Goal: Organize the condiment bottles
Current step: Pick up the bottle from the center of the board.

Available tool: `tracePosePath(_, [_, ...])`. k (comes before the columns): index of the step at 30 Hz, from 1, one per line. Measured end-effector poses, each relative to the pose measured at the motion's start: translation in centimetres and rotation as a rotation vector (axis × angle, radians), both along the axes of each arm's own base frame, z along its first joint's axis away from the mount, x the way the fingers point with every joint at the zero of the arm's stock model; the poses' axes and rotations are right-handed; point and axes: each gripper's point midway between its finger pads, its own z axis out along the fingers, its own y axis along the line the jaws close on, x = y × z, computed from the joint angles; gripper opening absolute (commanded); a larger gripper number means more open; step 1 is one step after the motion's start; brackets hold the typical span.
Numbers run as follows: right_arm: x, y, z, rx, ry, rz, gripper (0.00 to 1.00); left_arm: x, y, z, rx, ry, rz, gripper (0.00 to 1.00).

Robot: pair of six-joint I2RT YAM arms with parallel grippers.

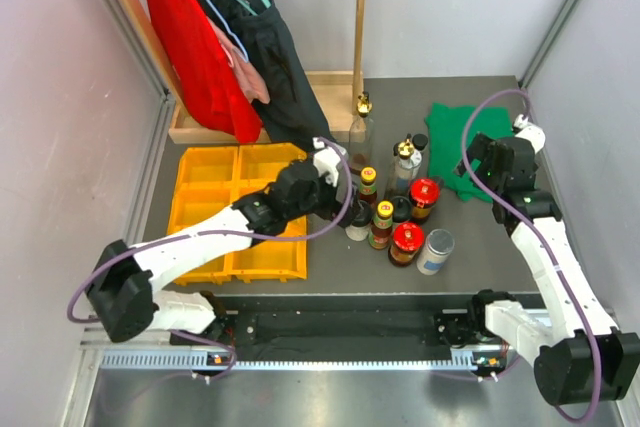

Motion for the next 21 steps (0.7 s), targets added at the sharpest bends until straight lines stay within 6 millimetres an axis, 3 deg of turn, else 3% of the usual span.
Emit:
tracePosePath(10, [0.2, 0.4, -0.6, 0.01, 0.022, 0.019, 0.99, -1.3, -1.5, -6.0, 0.156, 0.012, -0.058, 0.99])
tracePosePath(21, [0.4, 0.5, -1.3, 0.011, 0.048, 0.021, 0.99, -0.8, -1.8, -8.3, 0.133, -0.014, -0.044, 0.99])
